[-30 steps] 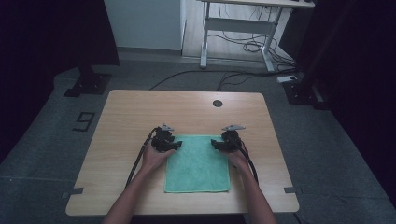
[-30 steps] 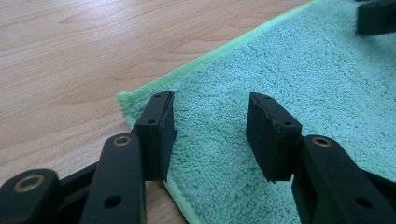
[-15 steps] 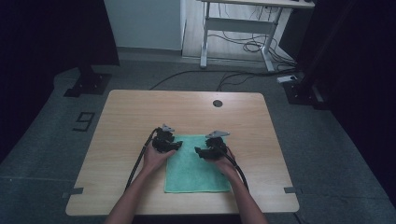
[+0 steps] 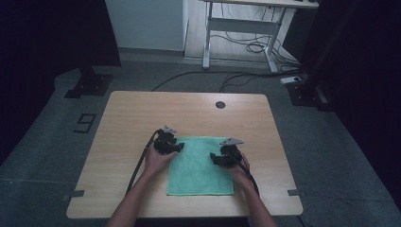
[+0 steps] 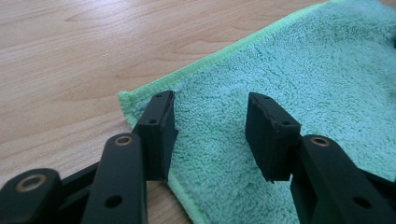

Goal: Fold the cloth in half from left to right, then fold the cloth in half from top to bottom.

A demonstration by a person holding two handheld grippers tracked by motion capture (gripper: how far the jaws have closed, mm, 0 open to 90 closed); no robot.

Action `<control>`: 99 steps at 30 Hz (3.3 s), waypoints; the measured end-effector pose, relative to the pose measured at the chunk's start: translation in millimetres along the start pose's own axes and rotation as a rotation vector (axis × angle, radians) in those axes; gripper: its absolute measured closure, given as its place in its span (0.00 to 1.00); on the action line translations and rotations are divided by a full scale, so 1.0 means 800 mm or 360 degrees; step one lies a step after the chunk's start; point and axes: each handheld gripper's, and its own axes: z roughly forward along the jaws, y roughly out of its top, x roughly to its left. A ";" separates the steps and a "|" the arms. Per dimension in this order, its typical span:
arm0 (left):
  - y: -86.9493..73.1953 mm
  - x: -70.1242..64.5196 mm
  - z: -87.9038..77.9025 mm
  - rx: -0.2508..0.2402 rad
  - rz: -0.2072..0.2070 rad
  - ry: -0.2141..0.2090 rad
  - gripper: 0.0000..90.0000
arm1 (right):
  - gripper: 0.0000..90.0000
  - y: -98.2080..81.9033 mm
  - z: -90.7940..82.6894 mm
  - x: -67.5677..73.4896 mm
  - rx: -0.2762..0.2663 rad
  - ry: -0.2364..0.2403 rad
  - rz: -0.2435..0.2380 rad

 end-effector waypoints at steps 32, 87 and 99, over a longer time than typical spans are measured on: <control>0.000 0.004 -0.001 0.0000 -0.0025 -0.0024 0.60 | 0.36 -0.070 -0.069 0.057 -0.0035 0.0116 -0.0105; 0.001 0.044 -0.046 -0.0114 -0.0101 0.0003 0.43 | 0.31 -0.016 -0.046 0.164 -0.0184 0.0497 -0.0291; 0.006 0.048 -0.043 -0.0101 -0.0105 0.0002 0.42 | 0.31 -0.013 -0.038 0.171 -0.0173 0.0519 -0.0309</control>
